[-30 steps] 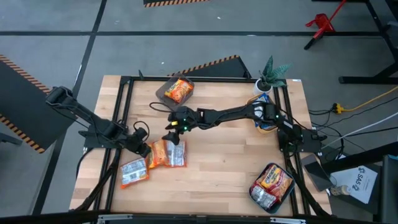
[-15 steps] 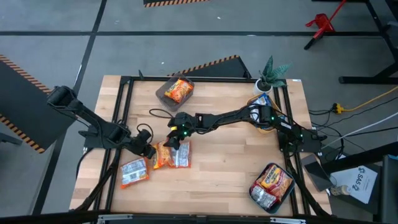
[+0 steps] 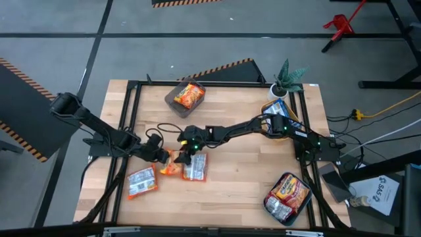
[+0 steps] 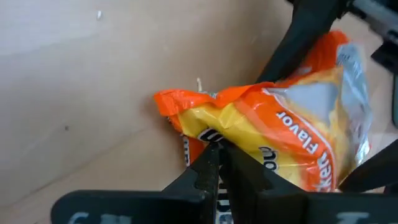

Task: Sort Maruchan noodles
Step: Put the orange noodle pack into the gray bin

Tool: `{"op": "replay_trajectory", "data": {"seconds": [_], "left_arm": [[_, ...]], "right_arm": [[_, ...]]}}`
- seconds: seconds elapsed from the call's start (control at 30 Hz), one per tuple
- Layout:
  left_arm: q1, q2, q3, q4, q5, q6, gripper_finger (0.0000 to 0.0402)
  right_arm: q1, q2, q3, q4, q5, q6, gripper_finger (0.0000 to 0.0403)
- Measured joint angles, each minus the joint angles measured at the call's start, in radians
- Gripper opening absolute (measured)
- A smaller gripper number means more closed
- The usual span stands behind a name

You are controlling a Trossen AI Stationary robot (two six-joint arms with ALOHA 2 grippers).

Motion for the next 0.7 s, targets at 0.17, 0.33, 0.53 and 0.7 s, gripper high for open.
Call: {"op": "replay_trajectory", "data": {"seconds": [0.17,0.33,0.53,0.7], "left_arm": [[0.015,0.014,0.000,0.035,-0.039,-0.001,0.0019],[0.018,0.014,0.000,0.041,-0.054,-0.002,0.0019],[0.018,0.014,0.000,0.046,-0.065,-0.002,0.0019],[0.018,-0.018,0.000,0.053,-0.066,-0.004,0.0019]], "right_arm": [[-0.001,0.000,-0.001,-0.006,-0.044,0.000,0.0272],[0.001,0.000,-0.001,-0.011,-0.065,-0.001,0.0189],[-0.006,0.000,-0.001,-0.014,-0.071,-0.001,0.0088],[-0.020,0.000,0.000,-0.017,-0.102,0.001,0.0015]]}}
